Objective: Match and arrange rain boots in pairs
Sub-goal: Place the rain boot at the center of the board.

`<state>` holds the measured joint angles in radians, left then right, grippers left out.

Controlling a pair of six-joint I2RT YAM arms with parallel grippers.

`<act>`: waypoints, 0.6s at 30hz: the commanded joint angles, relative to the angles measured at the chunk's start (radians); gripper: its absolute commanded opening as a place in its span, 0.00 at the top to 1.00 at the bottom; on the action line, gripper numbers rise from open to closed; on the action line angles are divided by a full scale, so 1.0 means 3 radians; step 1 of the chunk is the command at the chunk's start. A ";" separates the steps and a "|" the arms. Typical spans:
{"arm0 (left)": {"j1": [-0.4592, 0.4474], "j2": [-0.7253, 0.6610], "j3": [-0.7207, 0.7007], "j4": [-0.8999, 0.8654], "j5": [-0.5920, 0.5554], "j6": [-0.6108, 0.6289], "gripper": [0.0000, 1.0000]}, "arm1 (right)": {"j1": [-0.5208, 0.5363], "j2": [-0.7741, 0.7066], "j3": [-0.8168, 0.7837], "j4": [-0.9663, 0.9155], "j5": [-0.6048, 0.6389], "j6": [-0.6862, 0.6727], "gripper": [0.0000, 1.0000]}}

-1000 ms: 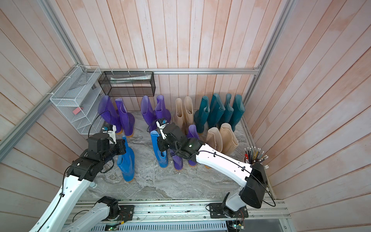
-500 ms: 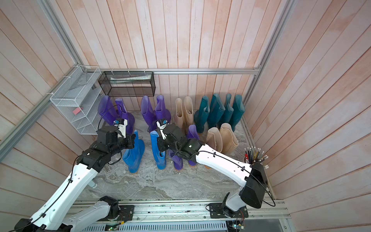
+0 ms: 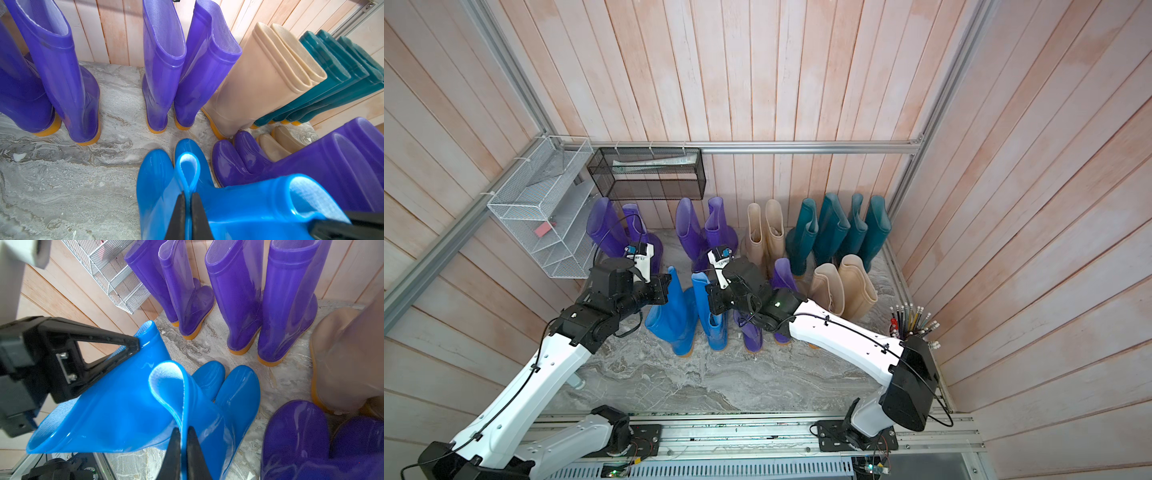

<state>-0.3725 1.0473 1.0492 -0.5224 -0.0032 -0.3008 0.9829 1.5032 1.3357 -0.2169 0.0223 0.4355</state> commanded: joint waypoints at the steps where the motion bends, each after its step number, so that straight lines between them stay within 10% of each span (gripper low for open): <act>1: -0.0006 -0.0039 0.0042 0.0392 -0.0071 0.0054 1.00 | -0.0034 -0.0149 0.0044 0.0426 -0.0126 0.0074 1.00; 15: -0.0006 -0.0176 -0.0285 0.0675 -0.0167 -0.0115 1.00 | -0.0106 0.0015 0.0022 0.0473 -0.0391 0.0210 1.00; 18: -0.0006 -0.0209 -0.0297 0.0710 -0.0170 -0.0178 1.00 | -0.0116 0.0019 0.0030 0.0496 -0.0370 0.0212 0.88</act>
<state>-0.3725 1.0138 0.9627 -0.3962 -0.0349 -0.3290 0.9539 1.5139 1.3212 -0.1761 -0.0685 0.4904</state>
